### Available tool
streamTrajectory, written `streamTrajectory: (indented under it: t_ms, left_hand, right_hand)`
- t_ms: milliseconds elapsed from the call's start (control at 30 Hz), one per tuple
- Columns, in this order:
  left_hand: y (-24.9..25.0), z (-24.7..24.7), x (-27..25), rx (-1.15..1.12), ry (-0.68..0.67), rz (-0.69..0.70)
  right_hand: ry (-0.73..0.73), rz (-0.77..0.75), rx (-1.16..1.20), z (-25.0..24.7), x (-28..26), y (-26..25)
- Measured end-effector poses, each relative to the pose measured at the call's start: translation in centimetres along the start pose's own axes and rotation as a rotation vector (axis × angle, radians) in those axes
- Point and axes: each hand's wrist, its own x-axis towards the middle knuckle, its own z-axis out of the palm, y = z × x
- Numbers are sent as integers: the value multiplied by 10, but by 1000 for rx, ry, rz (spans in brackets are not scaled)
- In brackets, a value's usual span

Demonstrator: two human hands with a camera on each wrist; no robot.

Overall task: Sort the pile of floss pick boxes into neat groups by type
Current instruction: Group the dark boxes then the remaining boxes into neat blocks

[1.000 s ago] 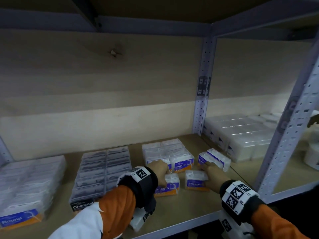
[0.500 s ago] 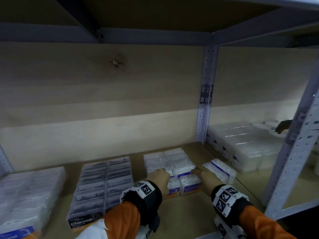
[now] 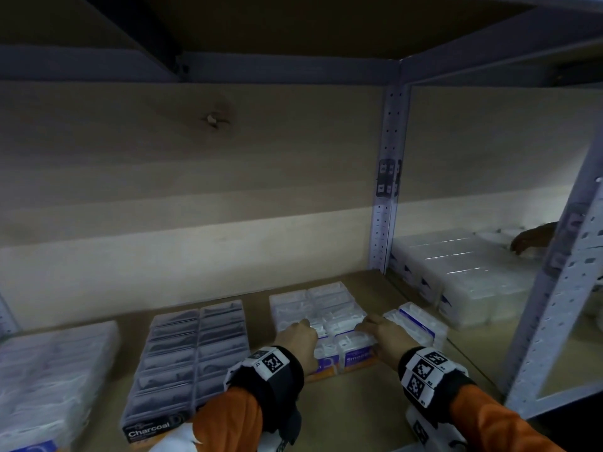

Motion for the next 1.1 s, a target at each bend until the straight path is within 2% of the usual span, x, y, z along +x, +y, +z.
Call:
streamTrajectory:
  t_ms: [300,533,733,1100]
  left_hand:
    - [0,1,1,9,2,-9]
    - [1,4,3,54,18,-11]
    - [1,7,10,83,-65,-99]
    - [2,6,15,18,-119,-126]
  right_hand:
    - [1,28,-3,1,3,0]
    - [-45,-6,-151,5,9,-4]
    - [-170,10,-192,4,15,-8]
    - [-200,21,-218,3,21,-9]
